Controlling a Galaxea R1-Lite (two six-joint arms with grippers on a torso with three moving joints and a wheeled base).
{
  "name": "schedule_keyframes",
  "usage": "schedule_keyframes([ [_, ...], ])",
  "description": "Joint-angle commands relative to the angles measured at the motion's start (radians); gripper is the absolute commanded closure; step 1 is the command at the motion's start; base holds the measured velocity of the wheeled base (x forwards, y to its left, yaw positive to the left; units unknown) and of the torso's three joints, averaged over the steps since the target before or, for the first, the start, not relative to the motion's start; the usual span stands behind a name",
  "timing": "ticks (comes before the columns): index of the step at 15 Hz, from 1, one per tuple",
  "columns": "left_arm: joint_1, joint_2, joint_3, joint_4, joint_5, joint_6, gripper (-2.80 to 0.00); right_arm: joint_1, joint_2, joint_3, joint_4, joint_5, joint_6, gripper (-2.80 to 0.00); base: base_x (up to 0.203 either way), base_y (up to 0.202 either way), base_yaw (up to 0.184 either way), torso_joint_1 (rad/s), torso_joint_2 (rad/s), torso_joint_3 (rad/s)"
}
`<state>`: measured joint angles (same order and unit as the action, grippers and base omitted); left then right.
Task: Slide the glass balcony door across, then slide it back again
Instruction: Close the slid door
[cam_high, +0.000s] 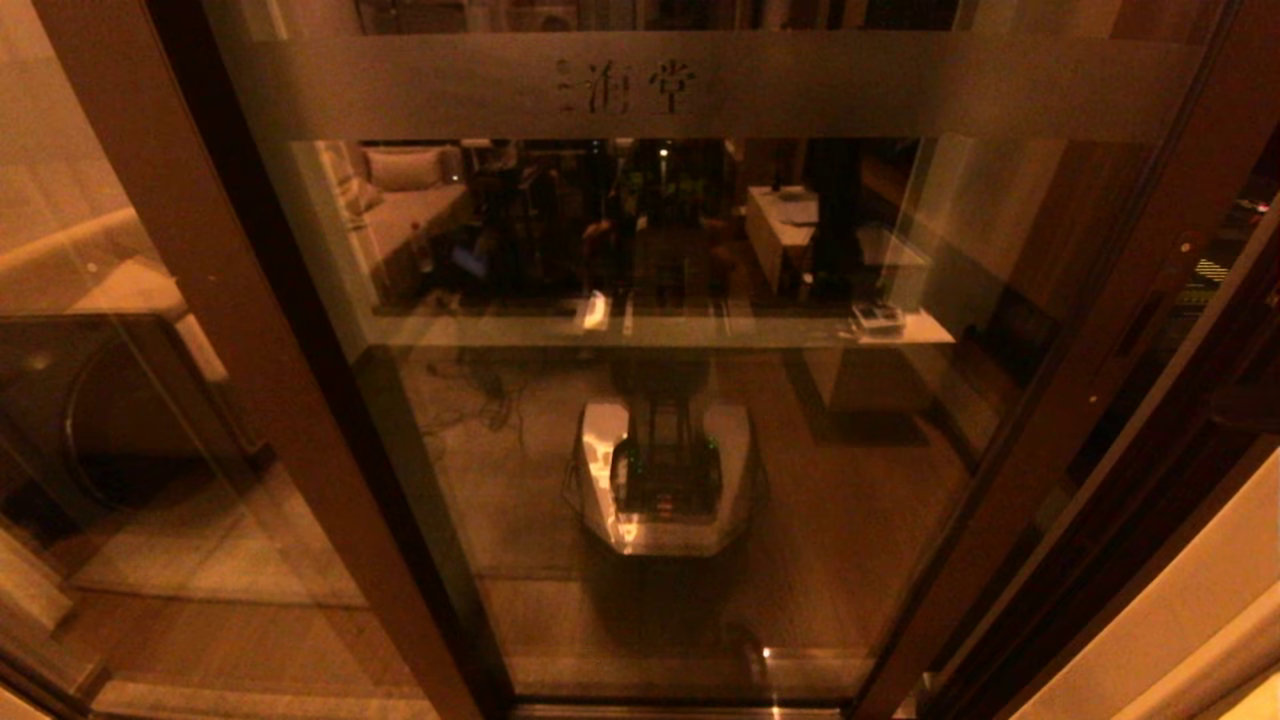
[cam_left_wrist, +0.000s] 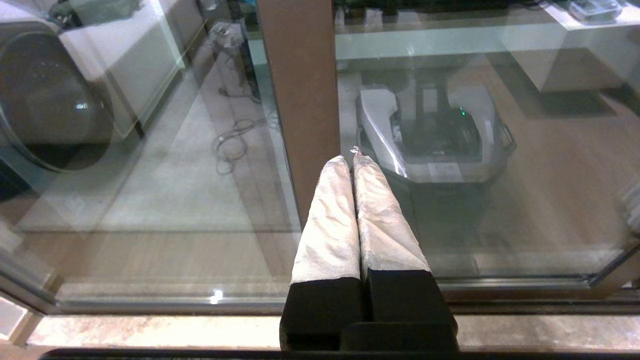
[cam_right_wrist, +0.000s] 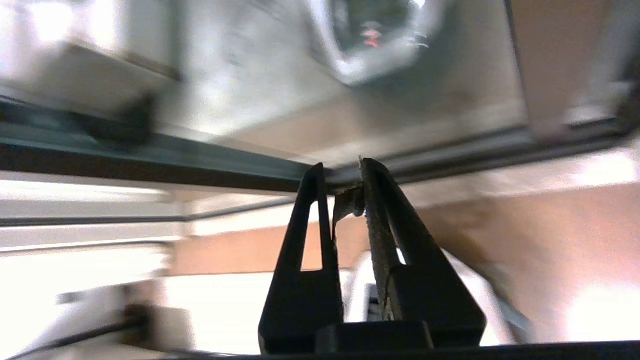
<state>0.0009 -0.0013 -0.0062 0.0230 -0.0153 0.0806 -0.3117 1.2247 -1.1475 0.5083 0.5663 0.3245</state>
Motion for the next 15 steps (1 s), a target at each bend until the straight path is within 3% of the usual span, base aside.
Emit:
schedule_keyframes([
  [1, 0.001, 0.0, 0.0, 0.0, 0.0, -0.001, 0.0, 0.208, 0.042, 0.033, -0.066, -0.484, 0.065, 0.0, 0.0, 0.0, 0.0, 0.0, 0.0, 0.0],
  [2, 0.001, 0.0, 0.0, 0.0, 0.0, 0.001, 0.0, 0.271, 0.112, 0.057, -0.146, -0.669, 0.094, 0.0, 0.0, 0.0, 0.0, 0.0, 0.0, 0.0],
  [3, 0.001, 0.0, 0.0, 0.0, 0.0, 0.001, 0.0, 0.301, 0.181, 0.073, -0.22, -0.763, 0.107, 0.0, 0.0, 0.0, 0.0, 0.0, 0.0, 0.0],
  [5, -0.001, 0.0, 0.0, 0.0, 0.0, -0.001, 0.0, 0.315, 0.293, 0.074, -0.309, -0.846, 0.096, 0.0, 0.0, 0.0, 0.0, 0.0, 0.0, 0.0],
  [8, 0.001, 0.0, 0.0, 0.0, 0.0, 0.0, 0.0, 0.313, 0.41, 0.087, -0.381, -1.045, 0.041, 0.0, 0.0, 0.0, 0.0, 0.0, 0.0, 0.0],
  [15, -0.001, 0.0, 0.0, 0.0, 0.0, -0.001, 0.0, 0.273, 0.455, 0.081, -0.478, -1.06, 0.007, 0.0, 0.0, 0.0, 0.0, 0.0, 0.0, 0.0],
])
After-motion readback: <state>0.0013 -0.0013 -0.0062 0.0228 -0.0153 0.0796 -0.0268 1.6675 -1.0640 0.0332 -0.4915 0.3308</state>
